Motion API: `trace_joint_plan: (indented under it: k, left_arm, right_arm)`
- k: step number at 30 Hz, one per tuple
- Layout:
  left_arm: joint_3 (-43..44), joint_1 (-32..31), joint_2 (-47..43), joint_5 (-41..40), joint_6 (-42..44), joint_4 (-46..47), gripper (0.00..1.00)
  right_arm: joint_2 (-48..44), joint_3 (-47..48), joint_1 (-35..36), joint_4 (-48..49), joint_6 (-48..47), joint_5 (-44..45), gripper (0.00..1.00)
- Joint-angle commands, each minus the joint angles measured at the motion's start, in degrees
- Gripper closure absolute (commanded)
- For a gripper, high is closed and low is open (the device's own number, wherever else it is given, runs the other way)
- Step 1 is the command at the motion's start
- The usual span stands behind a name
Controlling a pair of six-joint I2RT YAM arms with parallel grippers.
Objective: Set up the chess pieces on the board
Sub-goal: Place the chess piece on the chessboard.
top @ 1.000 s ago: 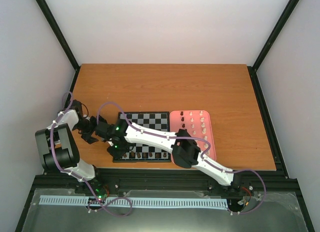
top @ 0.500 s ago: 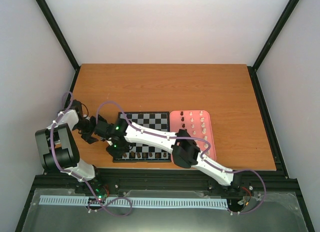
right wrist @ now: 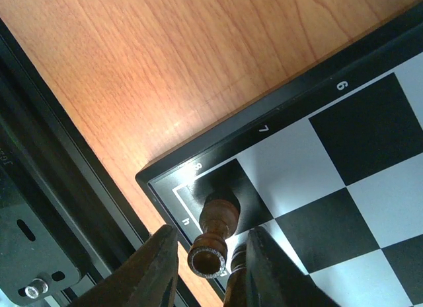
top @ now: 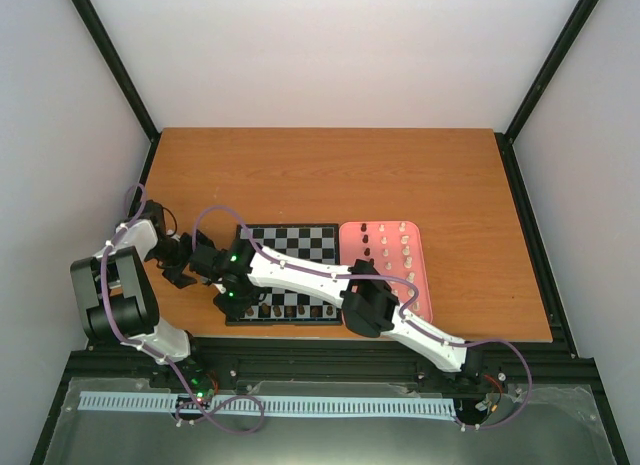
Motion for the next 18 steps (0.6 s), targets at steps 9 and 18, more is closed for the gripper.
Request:
trace_joint_plan:
  k: [9,18]
  left_arm:
    - [0.5,0.5,0.6,0.6,0.1,0.9,0.00]
    - [0.5,0.5,0.7,0.4,0.4,0.8,0.00]
  right_arm:
    - [-0.6,1.8,0.2,0.5,-1.7,-0.1,0.68]
    - [-4.1,1.8,-0.1,2.2,-2.3,5.9,0.60]
